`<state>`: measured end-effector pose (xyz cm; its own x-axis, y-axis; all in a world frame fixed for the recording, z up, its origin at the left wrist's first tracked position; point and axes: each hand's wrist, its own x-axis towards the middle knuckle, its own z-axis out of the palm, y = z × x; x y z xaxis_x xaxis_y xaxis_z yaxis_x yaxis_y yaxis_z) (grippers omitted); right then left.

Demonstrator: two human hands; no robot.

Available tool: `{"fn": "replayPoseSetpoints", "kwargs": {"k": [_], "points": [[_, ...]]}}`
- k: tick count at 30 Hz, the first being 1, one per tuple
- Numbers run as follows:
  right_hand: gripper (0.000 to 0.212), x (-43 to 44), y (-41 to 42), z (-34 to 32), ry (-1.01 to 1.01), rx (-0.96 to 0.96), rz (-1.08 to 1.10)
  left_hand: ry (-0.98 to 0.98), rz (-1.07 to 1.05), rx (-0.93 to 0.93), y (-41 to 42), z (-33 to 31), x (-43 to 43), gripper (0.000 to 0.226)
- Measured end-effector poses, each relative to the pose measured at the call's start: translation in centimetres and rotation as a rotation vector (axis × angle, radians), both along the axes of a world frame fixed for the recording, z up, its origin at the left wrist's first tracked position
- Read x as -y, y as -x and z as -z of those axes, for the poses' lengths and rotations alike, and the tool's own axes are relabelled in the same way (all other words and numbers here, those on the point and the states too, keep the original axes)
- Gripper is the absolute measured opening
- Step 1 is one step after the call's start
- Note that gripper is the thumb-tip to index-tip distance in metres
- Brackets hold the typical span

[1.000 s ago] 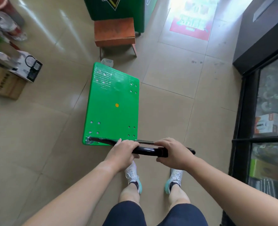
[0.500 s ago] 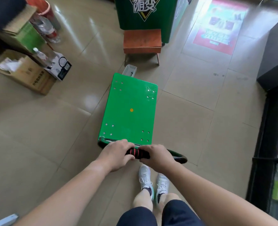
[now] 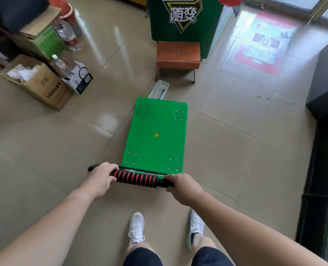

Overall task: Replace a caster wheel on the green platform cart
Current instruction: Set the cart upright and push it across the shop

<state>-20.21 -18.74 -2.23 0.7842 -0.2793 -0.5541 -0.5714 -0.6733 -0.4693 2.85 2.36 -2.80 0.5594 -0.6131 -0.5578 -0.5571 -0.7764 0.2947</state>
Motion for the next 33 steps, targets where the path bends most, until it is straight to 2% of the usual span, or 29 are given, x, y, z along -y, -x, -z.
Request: {"fn": "replayPoseSetpoints", "kwargs": {"k": [4,8,13,19,29,31,33], "points": [[0.033,-3.3,-2.7,0.5,0.058,-0.097,-0.027,0.09,0.056,-0.064,-2.3,0.9,-3.1,0.027],[0.029,-5.0,-2.3,1.0,0.06,-0.15,0.049,0.161,0.115,-0.121,-3.6,1.9,-5.1,0.039],[0.025,-6.4,-1.6,1.1,0.025,-0.164,0.161,0.097,0.226,-0.048,-2.9,3.2,-6.4,0.042],[0.025,-8.5,0.8,0.7,0.004,-0.207,0.234,0.075,0.247,-0.053,-0.4,3.0,-7.3,0.043],[0.031,-8.4,7.2,-0.5,0.003,-0.272,0.353,0.057,0.352,-0.077,4.7,2.4,-3.8,0.041],[0.027,-8.2,8.6,-0.7,0.011,-0.267,0.384,0.042,0.377,-0.065,6.1,2.1,-3.1,0.04],[0.034,-8.0,9.6,-0.7,0.006,-0.229,0.428,0.017,0.397,-0.046,7.2,1.8,-2.5,0.04]]}}
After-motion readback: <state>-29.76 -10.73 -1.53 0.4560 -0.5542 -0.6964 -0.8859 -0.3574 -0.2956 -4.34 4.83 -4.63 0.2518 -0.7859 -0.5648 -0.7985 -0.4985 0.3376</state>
